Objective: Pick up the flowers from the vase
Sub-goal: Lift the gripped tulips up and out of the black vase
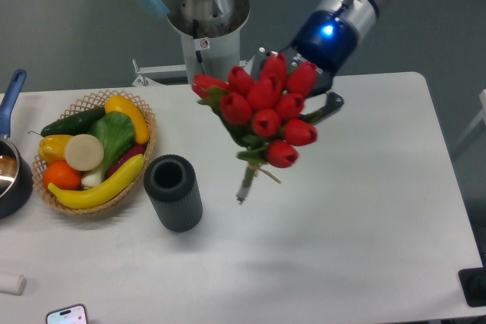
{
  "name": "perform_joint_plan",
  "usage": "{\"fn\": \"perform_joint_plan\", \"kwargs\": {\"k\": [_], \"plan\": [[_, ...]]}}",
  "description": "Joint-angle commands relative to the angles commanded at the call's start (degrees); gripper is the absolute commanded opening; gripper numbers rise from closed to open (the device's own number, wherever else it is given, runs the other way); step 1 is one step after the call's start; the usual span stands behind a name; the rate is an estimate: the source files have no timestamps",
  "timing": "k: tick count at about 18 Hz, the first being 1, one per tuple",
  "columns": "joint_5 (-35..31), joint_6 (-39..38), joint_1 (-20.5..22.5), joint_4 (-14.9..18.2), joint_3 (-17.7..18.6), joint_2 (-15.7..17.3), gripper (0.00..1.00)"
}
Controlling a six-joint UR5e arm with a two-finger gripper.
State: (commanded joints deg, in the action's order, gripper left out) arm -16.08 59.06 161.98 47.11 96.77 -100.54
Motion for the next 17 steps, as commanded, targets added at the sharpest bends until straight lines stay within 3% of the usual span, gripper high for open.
{"fn": "perform_joint_plan", "kwargs": {"k": [2,5,17], "plan": [[-0.61,1.4,0.09,-0.09,-1.49,-1.75,0.44],[-7.63,1.67,0.09,-0.09,-2.81,-2.29,0.44],[-8.26,1.5,0.0,-0.09,-2.99,-2.2,0.44]]}}
